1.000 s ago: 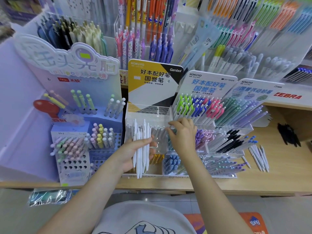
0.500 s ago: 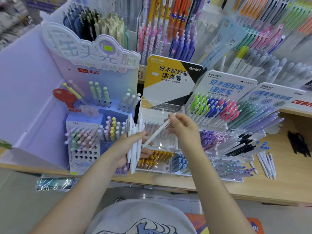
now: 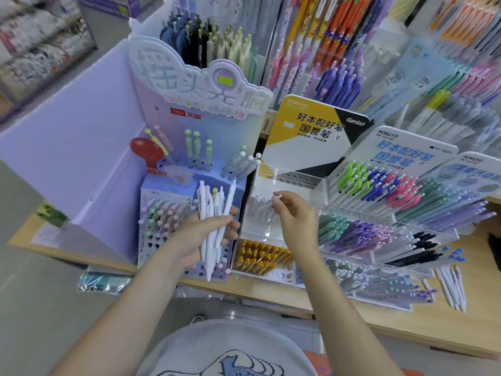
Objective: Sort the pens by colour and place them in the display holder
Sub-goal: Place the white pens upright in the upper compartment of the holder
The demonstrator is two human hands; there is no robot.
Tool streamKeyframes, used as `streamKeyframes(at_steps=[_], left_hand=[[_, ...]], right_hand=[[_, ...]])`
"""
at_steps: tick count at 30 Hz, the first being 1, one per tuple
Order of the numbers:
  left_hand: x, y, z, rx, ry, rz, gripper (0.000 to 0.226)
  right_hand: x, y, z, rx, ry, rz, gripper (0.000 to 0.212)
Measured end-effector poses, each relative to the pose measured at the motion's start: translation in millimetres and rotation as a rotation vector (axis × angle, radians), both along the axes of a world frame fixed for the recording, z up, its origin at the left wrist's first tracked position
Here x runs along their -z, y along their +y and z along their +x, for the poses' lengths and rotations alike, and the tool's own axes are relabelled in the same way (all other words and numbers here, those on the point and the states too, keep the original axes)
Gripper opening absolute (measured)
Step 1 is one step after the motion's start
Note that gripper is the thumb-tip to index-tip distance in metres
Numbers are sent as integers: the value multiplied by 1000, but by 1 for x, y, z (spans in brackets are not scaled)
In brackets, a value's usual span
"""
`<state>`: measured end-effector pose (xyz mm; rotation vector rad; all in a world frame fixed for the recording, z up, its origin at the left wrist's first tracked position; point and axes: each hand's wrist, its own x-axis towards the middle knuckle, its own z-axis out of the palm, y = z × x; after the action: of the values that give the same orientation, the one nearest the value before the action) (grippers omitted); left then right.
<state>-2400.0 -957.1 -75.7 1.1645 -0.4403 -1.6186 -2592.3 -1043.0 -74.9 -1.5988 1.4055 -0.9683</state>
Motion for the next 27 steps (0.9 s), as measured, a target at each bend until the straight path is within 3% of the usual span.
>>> streamKeyframes(at_steps=[9,17,27], left_hand=[[11,-1,8,41,-105,-20,26],[10,-5,6,4,-68,8,22],[10,-4,4,67,-106,-4,22]], right_hand=[[-12,3,16,-130,235,-184,20],[2,7,16,-205,382,-306,18],[-3,1,30,-147,399,-190,12]])
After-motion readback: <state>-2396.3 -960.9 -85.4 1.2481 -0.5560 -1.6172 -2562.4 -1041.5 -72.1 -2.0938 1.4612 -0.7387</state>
